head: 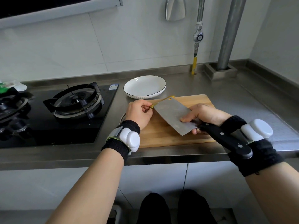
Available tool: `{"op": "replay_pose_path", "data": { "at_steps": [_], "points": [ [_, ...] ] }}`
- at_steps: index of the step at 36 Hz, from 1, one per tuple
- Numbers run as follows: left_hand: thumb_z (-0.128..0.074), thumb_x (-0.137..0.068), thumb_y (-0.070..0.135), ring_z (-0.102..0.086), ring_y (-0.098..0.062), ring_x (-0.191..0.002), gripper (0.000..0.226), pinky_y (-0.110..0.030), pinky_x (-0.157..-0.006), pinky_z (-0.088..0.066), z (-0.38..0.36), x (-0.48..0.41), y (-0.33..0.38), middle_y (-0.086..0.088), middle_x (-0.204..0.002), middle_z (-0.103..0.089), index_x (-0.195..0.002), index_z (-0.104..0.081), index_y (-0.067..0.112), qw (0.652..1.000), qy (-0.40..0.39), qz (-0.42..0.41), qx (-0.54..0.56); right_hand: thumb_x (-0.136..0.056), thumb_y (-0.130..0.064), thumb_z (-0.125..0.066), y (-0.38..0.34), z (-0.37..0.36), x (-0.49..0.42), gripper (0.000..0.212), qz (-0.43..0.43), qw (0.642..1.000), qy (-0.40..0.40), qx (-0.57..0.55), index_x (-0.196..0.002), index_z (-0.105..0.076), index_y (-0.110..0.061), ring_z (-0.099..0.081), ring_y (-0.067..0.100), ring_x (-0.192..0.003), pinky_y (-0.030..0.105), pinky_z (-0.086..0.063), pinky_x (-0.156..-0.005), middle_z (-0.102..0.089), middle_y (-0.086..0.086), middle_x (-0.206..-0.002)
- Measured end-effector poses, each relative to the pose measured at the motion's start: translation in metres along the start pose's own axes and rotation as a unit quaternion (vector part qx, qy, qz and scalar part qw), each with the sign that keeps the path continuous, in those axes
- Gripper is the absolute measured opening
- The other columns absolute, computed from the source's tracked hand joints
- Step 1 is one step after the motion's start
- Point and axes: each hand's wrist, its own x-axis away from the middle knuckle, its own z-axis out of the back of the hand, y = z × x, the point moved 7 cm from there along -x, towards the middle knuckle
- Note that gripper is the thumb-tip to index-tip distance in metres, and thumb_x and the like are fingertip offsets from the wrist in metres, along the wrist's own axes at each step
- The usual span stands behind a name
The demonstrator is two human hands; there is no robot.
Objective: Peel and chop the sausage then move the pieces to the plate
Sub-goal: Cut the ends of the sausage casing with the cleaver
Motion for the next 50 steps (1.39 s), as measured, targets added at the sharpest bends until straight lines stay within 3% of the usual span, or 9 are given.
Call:
{"op": "replay_pose_path", "data": {
  "at_steps": [4, 10, 16, 26, 35, 41, 50],
  "points": [
    [-0.069, -0.081, 0.009, -0.058, -0.005, -0.067, 0.014, -0.019, -0.073, -0.053, -0.0027, -0.0009, -0.0042, 0.001, -0.083, -0.069, -0.095, -0.071, 0.012, 1.0, -0.009, 0.015, 0.015, -0.09, -0.005, -0.062, 0.0003, 0.0009, 0.0, 0.027, 0.001, 1.0, -0.003, -0.005, -0.11, -0.06, 0.012, -0.056, 0.019, -0.037, 0.019, -0.043, -0.032, -0.059, 0.027, -0.082],
    [-0.067, -0.081, 0.006, -0.059, -0.005, -0.067, 0.013, -0.023, -0.073, -0.054, -0.0039, -0.0023, -0.0077, 0.003, -0.08, -0.068, -0.09, -0.069, 0.015, 0.999, -0.01, 0.025, 0.025, -0.092, -0.002, -0.058, -0.0021, -0.0028, 0.0048, 0.012, 0.005, 1.0, -0.004, -0.001, -0.092, -0.061, 0.009, -0.055, 0.018, -0.034, 0.018, -0.041, -0.031, -0.061, 0.02, -0.061],
    [-0.067, -0.081, 0.007, -0.062, -0.01, -0.069, 0.011, -0.025, -0.074, -0.056, -0.0047, -0.0019, -0.008, 0.0, -0.082, -0.071, -0.089, -0.07, 0.013, 0.999, -0.013, 0.026, 0.021, -0.091, -0.003, -0.06, -0.0021, -0.0035, 0.0048, 0.016, 0.004, 1.0, -0.006, 0.004, -0.099, -0.061, 0.011, -0.055, 0.019, -0.034, 0.019, -0.042, -0.032, -0.06, 0.023, -0.07],
    [-0.067, -0.081, 0.006, -0.06, -0.007, -0.068, 0.013, -0.026, -0.075, -0.056, -0.0037, -0.0015, -0.0072, 0.001, -0.081, -0.069, -0.088, -0.069, 0.015, 0.999, -0.011, 0.025, 0.025, -0.092, -0.003, -0.059, -0.0029, -0.0035, 0.0042, 0.015, 0.006, 1.0, -0.013, 0.001, -0.097, -0.06, 0.011, -0.054, 0.018, -0.033, 0.018, -0.041, -0.031, -0.06, 0.02, -0.057],
    [-0.068, -0.08, 0.008, -0.063, -0.01, -0.07, 0.01, -0.029, -0.075, -0.057, -0.0047, -0.0011, -0.0072, 0.001, -0.082, -0.071, -0.087, -0.069, 0.015, 0.999, -0.014, 0.024, 0.018, -0.091, -0.002, -0.059, -0.0013, -0.0031, 0.0021, 0.018, 0.004, 1.0, -0.022, -0.009, -0.104, -0.061, 0.01, -0.057, 0.02, -0.037, 0.02, -0.045, -0.033, -0.061, 0.026, -0.08],
    [-0.068, -0.079, 0.012, -0.067, -0.013, -0.074, 0.01, -0.035, -0.077, -0.059, -0.0032, -0.0011, -0.0099, 0.002, -0.08, -0.071, -0.086, -0.07, 0.018, 0.999, -0.012, 0.039, 0.018, -0.092, -0.004, -0.059, -0.0021, -0.0033, 0.0058, 0.016, 0.001, 1.0, -0.018, -0.003, -0.102, -0.061, 0.009, -0.056, 0.018, -0.035, 0.018, -0.043, -0.032, -0.062, 0.024, -0.074],
    [-0.068, -0.08, 0.009, -0.06, -0.007, -0.065, 0.009, -0.029, -0.074, -0.057, -0.0026, 0.0006, -0.0038, -0.001, -0.08, -0.07, -0.088, -0.07, 0.013, 1.0, -0.009, 0.025, 0.011, -0.091, -0.003, -0.059, -0.0031, -0.0033, 0.007, 0.014, 0.0, 1.0, -0.009, -0.004, -0.098, -0.062, 0.01, -0.055, 0.019, -0.034, 0.018, -0.043, -0.032, -0.062, 0.022, -0.068]
  ]
}}
